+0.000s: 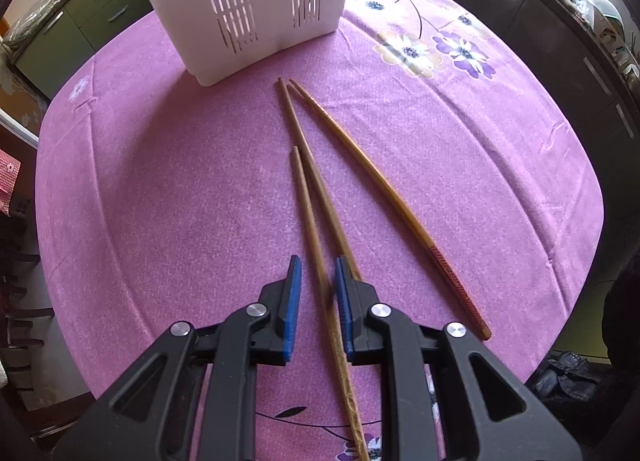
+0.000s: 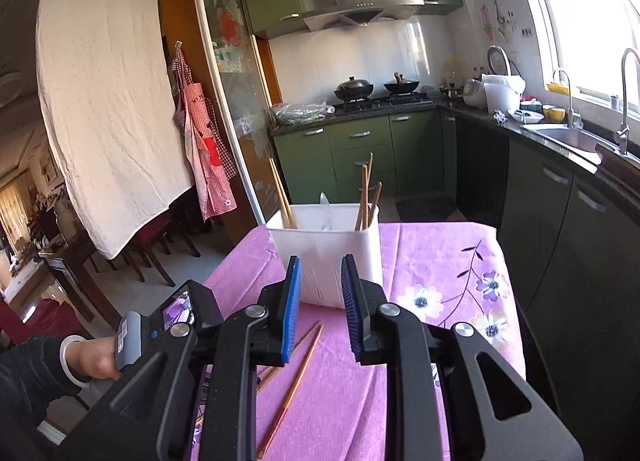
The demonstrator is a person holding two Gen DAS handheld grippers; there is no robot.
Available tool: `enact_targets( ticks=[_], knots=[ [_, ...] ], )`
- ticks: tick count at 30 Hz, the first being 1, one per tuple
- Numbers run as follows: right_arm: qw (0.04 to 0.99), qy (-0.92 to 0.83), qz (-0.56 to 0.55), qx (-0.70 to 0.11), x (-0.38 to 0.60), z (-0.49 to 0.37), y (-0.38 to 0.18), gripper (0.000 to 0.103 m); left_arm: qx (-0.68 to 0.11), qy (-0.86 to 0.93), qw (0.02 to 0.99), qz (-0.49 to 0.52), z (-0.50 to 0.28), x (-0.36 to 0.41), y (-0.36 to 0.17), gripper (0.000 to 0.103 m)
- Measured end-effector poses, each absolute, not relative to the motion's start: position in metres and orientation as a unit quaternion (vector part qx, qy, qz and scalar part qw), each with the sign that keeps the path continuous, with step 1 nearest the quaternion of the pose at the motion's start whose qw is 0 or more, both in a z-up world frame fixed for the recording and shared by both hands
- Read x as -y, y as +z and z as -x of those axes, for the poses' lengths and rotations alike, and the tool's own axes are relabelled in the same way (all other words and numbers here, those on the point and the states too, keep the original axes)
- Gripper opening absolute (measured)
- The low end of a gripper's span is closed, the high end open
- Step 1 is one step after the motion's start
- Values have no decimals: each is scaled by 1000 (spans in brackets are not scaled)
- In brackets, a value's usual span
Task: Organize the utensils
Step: 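Grasp one of the remaining chopsticks with the left tool, then lift the chopstick with the left tool and carry it over the white holder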
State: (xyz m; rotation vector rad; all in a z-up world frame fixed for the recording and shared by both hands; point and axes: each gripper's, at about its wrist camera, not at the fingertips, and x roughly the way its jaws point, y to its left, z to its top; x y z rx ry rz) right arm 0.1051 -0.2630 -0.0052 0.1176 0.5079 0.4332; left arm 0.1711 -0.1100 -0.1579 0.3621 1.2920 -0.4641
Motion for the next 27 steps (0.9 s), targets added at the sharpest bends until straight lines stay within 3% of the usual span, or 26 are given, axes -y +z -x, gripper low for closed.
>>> enact_targets(
  ticks=[5,7,15,27],
  knots=[
    [940,213,-67,-257,267,-111,-8,21,-591,-212,759,-170,-178,121,-160,13],
    [939,214,-72,-259,269,-111,-11,21,-592,-211,761,-159,-184,119,-160,7],
    [937,214,-80,-263,274,-113,-10,21,-595,-212,767,-110,-197,96,-152,6],
    [936,221,-78,-262,273,-107,-9,23,-504,-216,831,-87,-158,56,-57,5]
  ],
)
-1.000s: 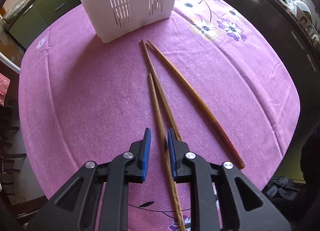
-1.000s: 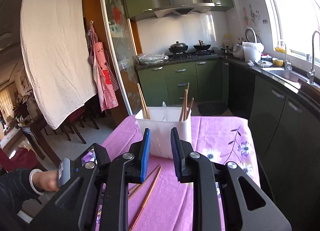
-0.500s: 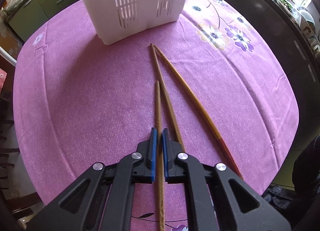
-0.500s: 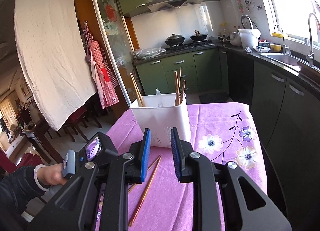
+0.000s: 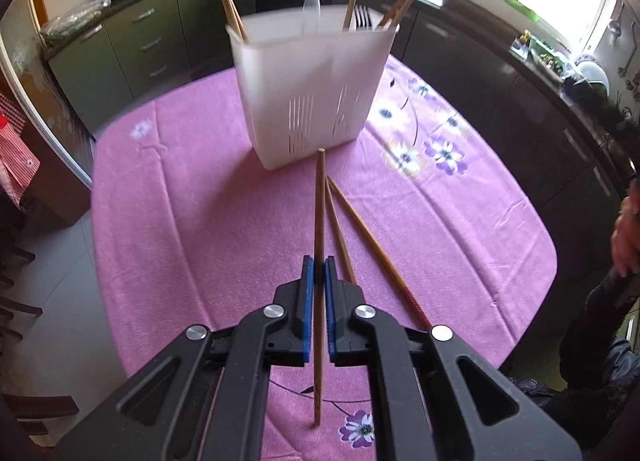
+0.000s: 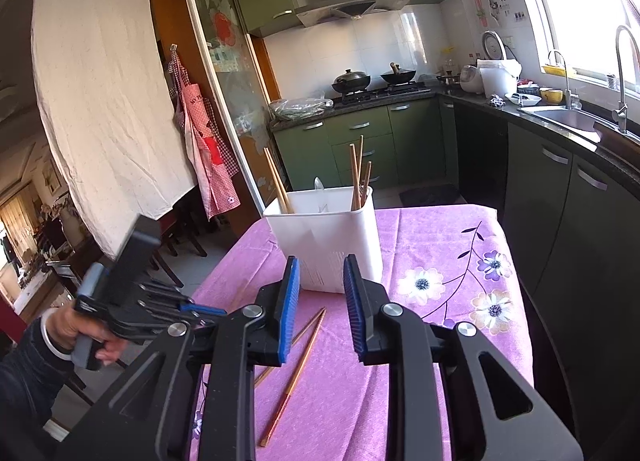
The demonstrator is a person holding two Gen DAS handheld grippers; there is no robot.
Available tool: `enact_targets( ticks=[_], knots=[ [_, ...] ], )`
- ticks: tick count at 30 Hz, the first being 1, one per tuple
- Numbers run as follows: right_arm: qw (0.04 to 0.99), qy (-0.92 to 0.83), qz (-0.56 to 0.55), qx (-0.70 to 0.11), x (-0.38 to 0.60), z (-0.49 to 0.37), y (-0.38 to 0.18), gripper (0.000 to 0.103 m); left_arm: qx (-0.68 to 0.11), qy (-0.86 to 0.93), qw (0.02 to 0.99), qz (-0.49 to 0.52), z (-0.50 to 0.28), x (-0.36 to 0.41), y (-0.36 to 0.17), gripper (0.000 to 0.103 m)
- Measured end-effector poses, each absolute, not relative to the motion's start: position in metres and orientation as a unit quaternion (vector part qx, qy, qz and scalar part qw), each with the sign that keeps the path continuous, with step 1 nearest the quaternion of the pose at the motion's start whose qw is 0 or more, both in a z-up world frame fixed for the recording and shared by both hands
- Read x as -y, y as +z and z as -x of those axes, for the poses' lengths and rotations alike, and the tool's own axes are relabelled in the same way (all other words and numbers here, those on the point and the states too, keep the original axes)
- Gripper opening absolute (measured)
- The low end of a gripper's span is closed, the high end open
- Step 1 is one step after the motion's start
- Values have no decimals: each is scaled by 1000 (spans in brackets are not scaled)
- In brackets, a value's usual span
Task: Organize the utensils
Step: 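Lift the chopstick with the left tool and carry it over the white holder, then drop the chopstick into the white holder by opening the left tool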
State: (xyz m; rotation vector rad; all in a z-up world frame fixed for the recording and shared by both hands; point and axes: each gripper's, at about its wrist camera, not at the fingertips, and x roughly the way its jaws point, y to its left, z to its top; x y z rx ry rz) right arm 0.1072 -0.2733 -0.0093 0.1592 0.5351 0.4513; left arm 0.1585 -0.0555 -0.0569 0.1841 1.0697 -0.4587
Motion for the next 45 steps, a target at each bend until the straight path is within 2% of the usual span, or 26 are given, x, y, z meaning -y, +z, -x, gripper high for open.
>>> enact_targets(
  ticks=[5,7,15,24,38,45],
  knots=[
    [931,219,-67,-285,269,-109,-25,25,-475,-219,849,-81,-142,43,-27,5],
    [928,214,-61,-298,267,-111,-35,29,-465,-223,853,-78,-140,42,-18,5],
    [911,190,-61,-361,265,-126,-89,29,-423,-232,873,-65,-143,46,26,5],
    [887,176,-80,-419,271,-137,-150,29,-377,-235,893,-75,-166,68,102,5],
    [879,177,-104,-430,281,-141,-165,29,-311,-212,922,-87,-192,88,185,5],
    [880,179,-109,-427,283,-139,-164,29,-303,-185,931,-87,-230,95,180,5]
  ],
)
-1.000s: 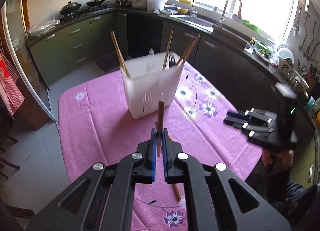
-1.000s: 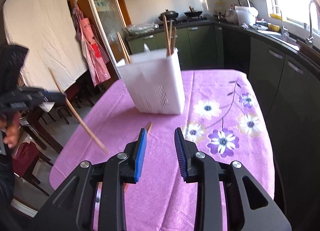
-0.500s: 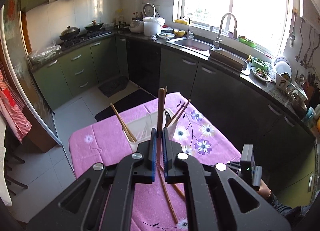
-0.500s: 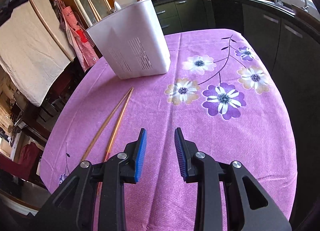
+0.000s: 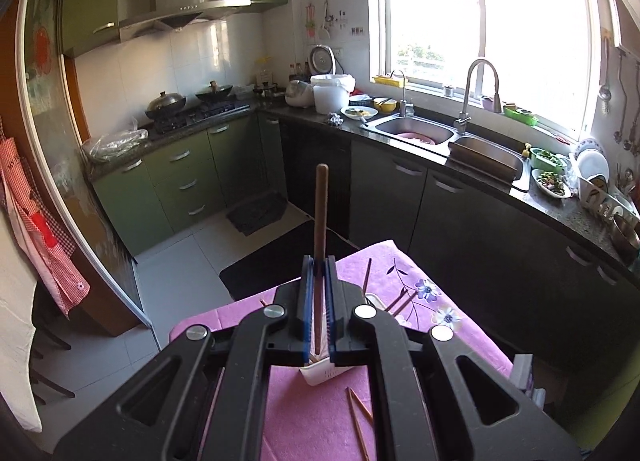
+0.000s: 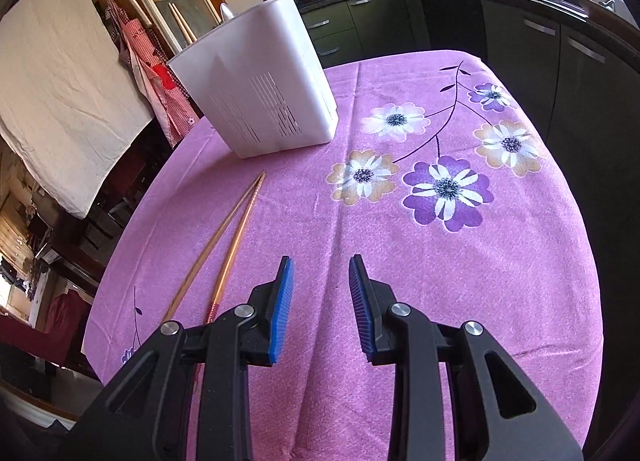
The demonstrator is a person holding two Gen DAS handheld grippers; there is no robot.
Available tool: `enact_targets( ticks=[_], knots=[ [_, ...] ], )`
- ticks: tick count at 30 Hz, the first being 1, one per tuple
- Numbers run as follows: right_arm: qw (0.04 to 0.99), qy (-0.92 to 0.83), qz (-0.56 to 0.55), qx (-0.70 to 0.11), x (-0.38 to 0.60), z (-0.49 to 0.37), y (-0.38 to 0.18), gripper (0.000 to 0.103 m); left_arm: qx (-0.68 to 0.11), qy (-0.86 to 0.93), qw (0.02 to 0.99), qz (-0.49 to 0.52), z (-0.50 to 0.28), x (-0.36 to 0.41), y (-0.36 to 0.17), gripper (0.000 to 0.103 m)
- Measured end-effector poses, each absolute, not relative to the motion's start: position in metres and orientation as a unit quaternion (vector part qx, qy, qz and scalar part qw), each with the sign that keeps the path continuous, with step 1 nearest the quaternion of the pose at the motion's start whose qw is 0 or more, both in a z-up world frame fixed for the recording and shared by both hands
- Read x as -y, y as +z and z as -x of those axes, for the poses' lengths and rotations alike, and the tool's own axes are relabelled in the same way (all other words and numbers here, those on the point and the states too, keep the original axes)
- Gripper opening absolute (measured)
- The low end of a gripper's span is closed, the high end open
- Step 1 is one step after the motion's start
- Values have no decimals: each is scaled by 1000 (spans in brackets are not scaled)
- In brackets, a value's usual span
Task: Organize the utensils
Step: 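Drop the chopstick into the white holder by opening the left tool, then grasp a bamboo chopstick with the left tool while the right tool grasps the last one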
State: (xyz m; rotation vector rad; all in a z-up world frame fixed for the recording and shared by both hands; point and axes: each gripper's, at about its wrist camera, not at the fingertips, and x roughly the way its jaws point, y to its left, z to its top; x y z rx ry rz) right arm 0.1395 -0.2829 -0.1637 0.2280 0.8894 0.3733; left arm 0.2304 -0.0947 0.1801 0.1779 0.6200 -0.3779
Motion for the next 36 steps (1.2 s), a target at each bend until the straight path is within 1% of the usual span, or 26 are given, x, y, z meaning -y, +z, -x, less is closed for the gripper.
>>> enact_targets(
  ticks=[6,9,12,15,17,19,20,22,24,27,31,32,34,36],
  knots=[
    [882,174,-114,-423,289,-138,-161,29,-333,-183,923,-66,-264,91,143,5],
    [883,170,-116,-422,292,-137,-159,29,-364,-184,911,-61,-275,91,118,5],
    [883,169,-116,-422,292,-137,-159,29,-388,-184,901,-57,-280,89,99,6],
    [882,172,-115,-423,290,-137,-160,29,-394,-184,899,-54,-276,82,90,7],
    [881,174,-114,-424,288,-138,-160,29,-394,-185,898,-57,-271,82,90,16],
    [881,175,-114,-425,286,-138,-161,29,-386,-183,902,-60,-259,80,93,44],
    [880,176,-114,-425,286,-138,-161,29,-381,-185,904,-62,-252,80,95,46],
    [880,178,-114,-426,284,-138,-162,29,-373,-183,907,-72,-236,79,96,47],
    [879,180,-112,-426,281,-138,-162,29,-381,-184,903,-75,-223,77,89,47],
    [878,184,-111,-427,278,-138,-163,29,-417,-180,886,-90,-206,77,57,47],
    [875,192,-110,-430,273,-140,-164,29,-497,-185,840,-118,-195,84,-20,46],
    [875,193,-109,-431,271,-140,-164,29,-517,-187,827,-121,-194,86,-38,44],
    [874,195,-108,-432,269,-140,-165,29,-556,-190,800,-122,-196,92,-76,37],
    [873,197,-107,-432,267,-139,-165,29,-583,-193,781,-114,-202,96,-107,34]
  ],
)
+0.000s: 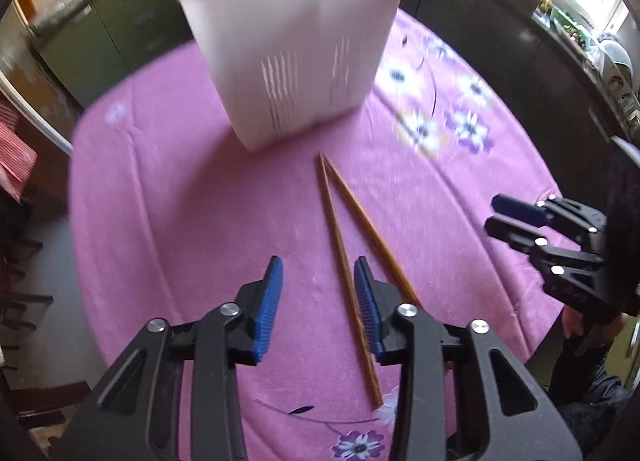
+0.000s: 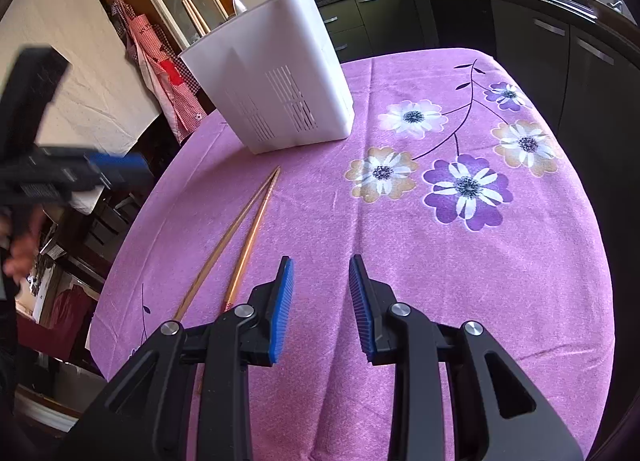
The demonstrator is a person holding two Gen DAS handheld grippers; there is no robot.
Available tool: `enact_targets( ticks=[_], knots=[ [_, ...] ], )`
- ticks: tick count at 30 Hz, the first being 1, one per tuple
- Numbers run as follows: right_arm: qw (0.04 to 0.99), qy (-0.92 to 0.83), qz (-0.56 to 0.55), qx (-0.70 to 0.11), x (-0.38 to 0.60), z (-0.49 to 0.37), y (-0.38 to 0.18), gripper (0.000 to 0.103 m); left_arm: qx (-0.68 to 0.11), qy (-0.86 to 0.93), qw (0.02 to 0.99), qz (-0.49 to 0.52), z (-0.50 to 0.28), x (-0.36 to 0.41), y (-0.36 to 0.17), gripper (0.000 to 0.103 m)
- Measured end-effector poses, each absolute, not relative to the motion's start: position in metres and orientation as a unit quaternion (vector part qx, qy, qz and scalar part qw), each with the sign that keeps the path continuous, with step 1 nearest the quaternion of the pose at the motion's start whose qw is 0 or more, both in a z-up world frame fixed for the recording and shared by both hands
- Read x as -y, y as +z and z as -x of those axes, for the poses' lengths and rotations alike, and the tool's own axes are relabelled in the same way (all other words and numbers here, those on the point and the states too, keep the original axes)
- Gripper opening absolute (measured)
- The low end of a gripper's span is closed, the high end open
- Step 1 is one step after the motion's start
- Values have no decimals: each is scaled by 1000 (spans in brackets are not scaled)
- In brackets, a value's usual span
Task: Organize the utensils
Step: 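Grasp a bamboo chopstick with the left tool while the right tool grasps the last one, then lift both held chopsticks up toward the white holder with both tools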
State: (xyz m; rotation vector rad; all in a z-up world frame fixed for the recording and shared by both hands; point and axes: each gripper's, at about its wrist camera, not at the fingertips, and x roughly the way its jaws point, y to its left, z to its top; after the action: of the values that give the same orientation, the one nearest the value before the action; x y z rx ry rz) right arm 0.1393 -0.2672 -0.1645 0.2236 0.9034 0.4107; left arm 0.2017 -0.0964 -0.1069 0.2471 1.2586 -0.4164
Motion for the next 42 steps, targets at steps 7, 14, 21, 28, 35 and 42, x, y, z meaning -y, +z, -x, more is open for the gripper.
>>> enact_targets(
  ticks=[7,14,21,28,35,42],
  knots=[
    [873,193,-110,-435,271,-139,-164,29,-595,-188,776,-92,-219,115,-138,32],
    [871,194,-115,-436,273,-141,-167,29,-609,-178,767,-99,-226,127,-154,25],
    [870,194,-116,-437,274,-141,-167,29,-600,-165,774,-120,-226,140,-159,8],
    [868,199,-87,-446,258,-156,-158,32,-590,-168,786,-80,-221,115,-151,6],
    [852,220,-43,-472,214,-193,-153,32,-535,-170,826,-46,-198,73,-110,6],
    [833,209,26,-512,159,-226,-164,32,-485,-171,857,-25,-170,40,-73,6]
  ],
)
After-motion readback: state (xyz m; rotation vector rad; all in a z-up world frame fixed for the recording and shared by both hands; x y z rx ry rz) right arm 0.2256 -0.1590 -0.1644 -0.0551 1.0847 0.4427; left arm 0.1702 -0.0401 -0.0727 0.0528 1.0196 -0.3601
